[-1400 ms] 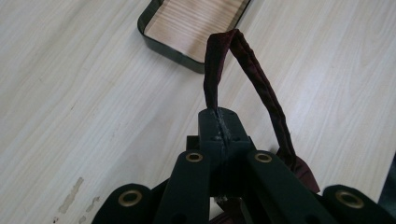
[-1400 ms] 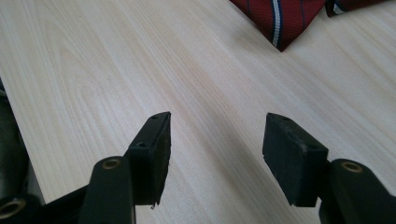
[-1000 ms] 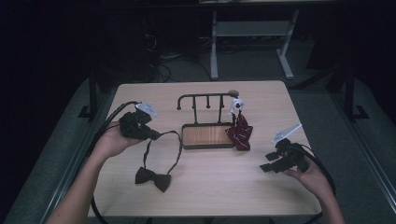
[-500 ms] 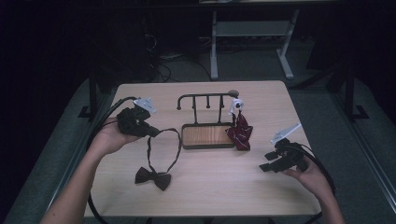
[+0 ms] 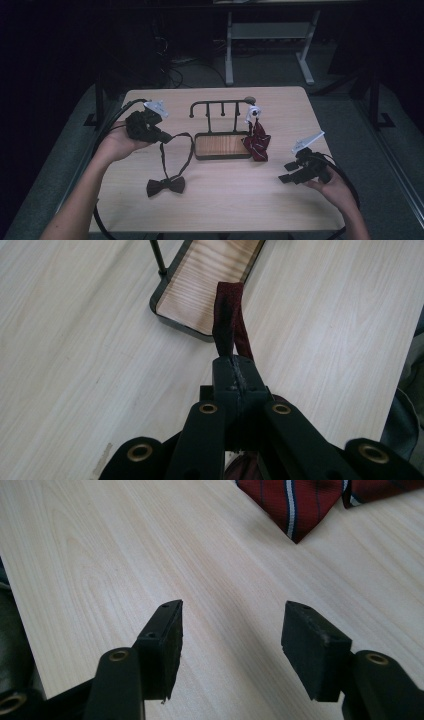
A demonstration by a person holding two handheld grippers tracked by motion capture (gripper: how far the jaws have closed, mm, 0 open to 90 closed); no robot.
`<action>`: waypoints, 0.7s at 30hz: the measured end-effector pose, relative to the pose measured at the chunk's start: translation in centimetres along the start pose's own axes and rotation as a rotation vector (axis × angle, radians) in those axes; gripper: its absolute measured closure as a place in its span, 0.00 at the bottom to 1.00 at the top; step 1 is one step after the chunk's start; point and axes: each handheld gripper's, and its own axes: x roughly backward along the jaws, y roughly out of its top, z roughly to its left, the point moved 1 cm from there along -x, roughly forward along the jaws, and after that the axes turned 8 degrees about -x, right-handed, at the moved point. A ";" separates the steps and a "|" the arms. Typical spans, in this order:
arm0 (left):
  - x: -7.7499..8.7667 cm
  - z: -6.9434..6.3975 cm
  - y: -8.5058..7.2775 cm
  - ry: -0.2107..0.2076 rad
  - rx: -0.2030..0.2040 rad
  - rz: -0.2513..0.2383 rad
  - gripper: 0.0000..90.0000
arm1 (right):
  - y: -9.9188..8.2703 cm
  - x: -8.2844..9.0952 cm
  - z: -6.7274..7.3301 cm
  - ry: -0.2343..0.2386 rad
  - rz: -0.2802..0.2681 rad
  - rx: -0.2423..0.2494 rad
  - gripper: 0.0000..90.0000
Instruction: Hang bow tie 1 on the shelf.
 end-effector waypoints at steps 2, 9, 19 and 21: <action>0.1 0.1 0.1 0.001 -0.003 0.004 1.00 | 0.0 0.1 0.0 -0.002 0.002 -0.004 0.46; 0.5 0.6 0.6 0.010 -0.004 -0.001 1.00 | 0.0 0.0 0.1 -0.005 0.007 0.002 0.46; 0.8 0.9 1.8 0.024 -0.009 0.001 1.00 | 0.2 0.0 0.4 -0.012 0.010 0.011 0.46; 0.9 1.0 2.1 0.030 -0.003 -0.007 1.00 | 0.2 0.0 0.4 -0.011 0.011 0.012 0.46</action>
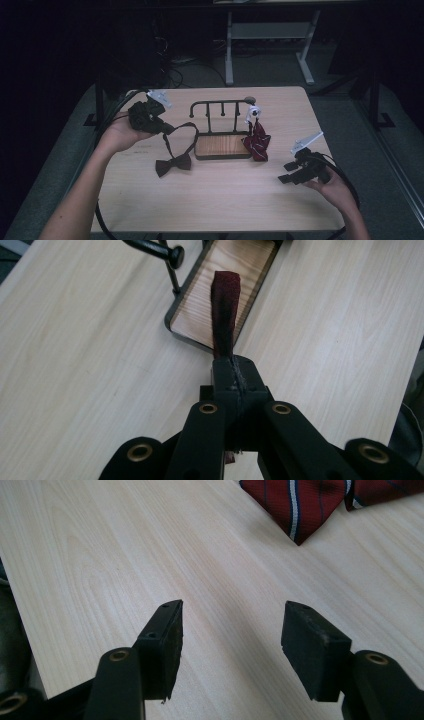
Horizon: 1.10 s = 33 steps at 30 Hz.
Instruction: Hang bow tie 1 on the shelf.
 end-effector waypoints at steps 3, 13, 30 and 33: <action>0.1 0.2 0.3 0.003 -0.004 0.002 1.00 | -0.1 0.0 0.0 0.000 -0.001 -0.002 0.46; 0.3 0.5 0.9 0.005 -0.002 0.003 1.00 | -0.1 0.2 0.1 0.001 -0.002 -0.007 0.46; 0.7 1.5 2.0 0.018 0.004 -0.002 1.00 | -0.1 0.4 0.0 0.000 -0.007 -0.004 0.46; 0.7 1.7 2.1 0.023 0.005 0.001 1.00 | -0.1 0.4 0.0 0.001 -0.009 -0.003 0.46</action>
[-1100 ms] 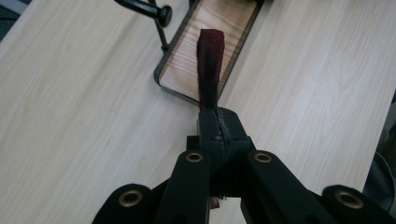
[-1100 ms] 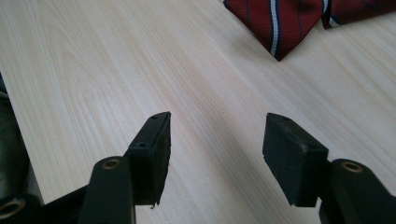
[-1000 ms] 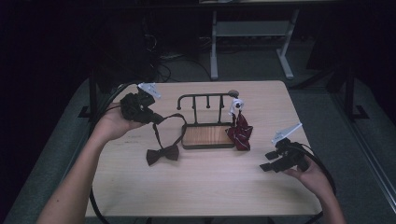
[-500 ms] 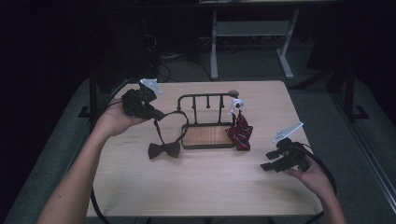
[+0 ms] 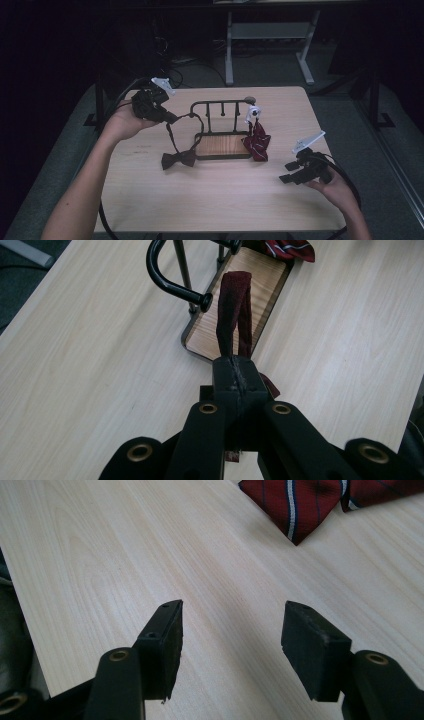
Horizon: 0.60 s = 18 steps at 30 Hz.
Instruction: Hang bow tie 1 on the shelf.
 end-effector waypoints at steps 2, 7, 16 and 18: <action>-0.1 0.3 0.0 0.000 0.014 -0.001 1.00 | 0.0 0.1 0.0 0.001 -0.001 0.000 0.46; -0.3 1.0 -0.1 0.009 0.036 0.008 1.00 | 0.0 0.1 0.0 0.000 -0.004 -0.001 0.46; -0.4 2.1 -0.1 0.017 0.059 0.024 1.00 | 0.0 0.2 0.0 -0.002 -0.006 0.005 0.46; -0.6 2.3 -0.1 0.017 0.065 0.026 1.00 | 0.0 0.2 0.0 -0.001 -0.006 0.005 0.46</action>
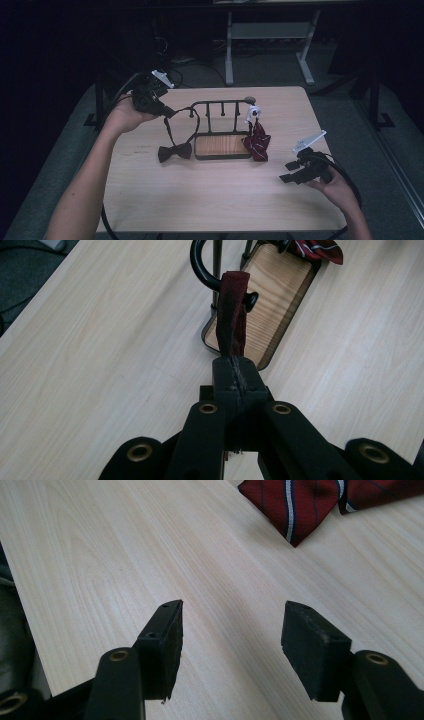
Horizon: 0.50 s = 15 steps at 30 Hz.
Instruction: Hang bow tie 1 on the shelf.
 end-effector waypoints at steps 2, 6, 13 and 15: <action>-0.1 0.2 0.0 0.002 0.003 0.007 1.00 | 0.0 0.0 0.0 -0.002 -0.004 0.006 0.46; -0.5 0.4 0.0 -0.001 0.011 0.017 1.00 | 0.0 0.1 0.0 0.000 -0.005 0.002 0.46; -1.2 0.6 0.1 0.006 0.018 0.048 1.00 | 0.0 0.1 0.0 0.000 -0.006 0.003 0.46; -1.3 0.6 0.1 0.008 0.019 0.052 1.00 | 0.0 0.1 0.0 0.000 -0.006 0.002 0.46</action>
